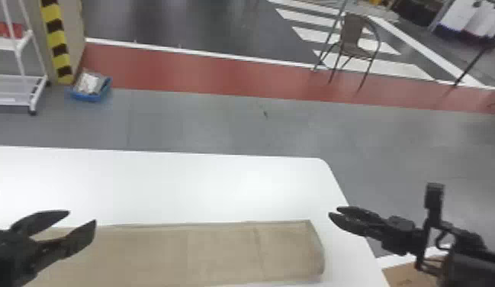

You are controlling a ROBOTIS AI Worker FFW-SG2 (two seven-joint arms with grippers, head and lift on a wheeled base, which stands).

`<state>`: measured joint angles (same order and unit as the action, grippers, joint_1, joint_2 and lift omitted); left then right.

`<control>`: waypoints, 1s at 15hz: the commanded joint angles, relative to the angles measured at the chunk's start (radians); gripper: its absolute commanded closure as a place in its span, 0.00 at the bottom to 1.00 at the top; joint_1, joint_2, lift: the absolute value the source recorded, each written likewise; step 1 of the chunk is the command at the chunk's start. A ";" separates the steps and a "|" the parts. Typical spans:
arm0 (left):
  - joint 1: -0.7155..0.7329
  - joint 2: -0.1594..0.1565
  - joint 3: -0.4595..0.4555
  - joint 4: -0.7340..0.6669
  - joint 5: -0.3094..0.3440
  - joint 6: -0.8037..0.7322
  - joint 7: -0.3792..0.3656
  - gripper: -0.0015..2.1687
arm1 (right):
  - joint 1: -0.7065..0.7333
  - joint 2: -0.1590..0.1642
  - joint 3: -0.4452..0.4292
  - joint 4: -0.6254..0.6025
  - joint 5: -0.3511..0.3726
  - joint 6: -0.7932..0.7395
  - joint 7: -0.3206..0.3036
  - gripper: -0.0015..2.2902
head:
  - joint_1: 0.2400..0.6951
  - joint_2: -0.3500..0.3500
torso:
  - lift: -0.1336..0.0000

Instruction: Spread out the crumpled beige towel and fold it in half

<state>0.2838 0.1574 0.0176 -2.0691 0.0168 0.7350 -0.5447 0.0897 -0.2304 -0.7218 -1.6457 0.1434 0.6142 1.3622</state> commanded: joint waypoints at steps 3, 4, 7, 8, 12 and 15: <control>0.011 0.013 0.116 0.046 0.040 -0.036 -0.032 0.04 | 0.015 0.060 -0.028 -0.057 0.033 -0.004 0.005 0.02 | 1.00 0.04 | 1.00; 0.011 0.030 0.130 0.063 0.041 -0.033 -0.031 0.04 | 0.024 0.074 -0.041 -0.071 0.053 -0.010 0.005 0.02 | 1.00 0.06 | 1.00; -0.012 0.071 0.148 0.122 0.028 -0.002 -0.027 0.04 | 0.044 0.083 -0.056 -0.062 0.074 -0.029 0.005 0.05 | 1.00 0.12 | 1.00; -0.017 0.077 0.151 0.138 0.009 -0.002 -0.027 0.04 | 0.042 0.082 -0.061 -0.054 0.085 -0.035 0.005 0.06 | 1.00 0.13 | 1.00; -0.060 0.113 0.156 0.244 -0.012 0.013 -0.029 0.05 | 0.015 0.039 -0.062 0.021 0.165 -0.056 0.005 0.09 | 1.00 0.17 | 1.00; -0.095 0.126 0.151 0.317 -0.026 0.007 -0.023 0.10 | -0.019 -0.001 -0.051 0.132 0.211 -0.109 0.005 0.09 | 1.00 0.18 | 1.00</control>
<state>0.2055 0.2767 0.1715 -1.7803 -0.0017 0.7442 -0.5675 0.0851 -0.2149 -0.7766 -1.5600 0.3396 0.5236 1.3622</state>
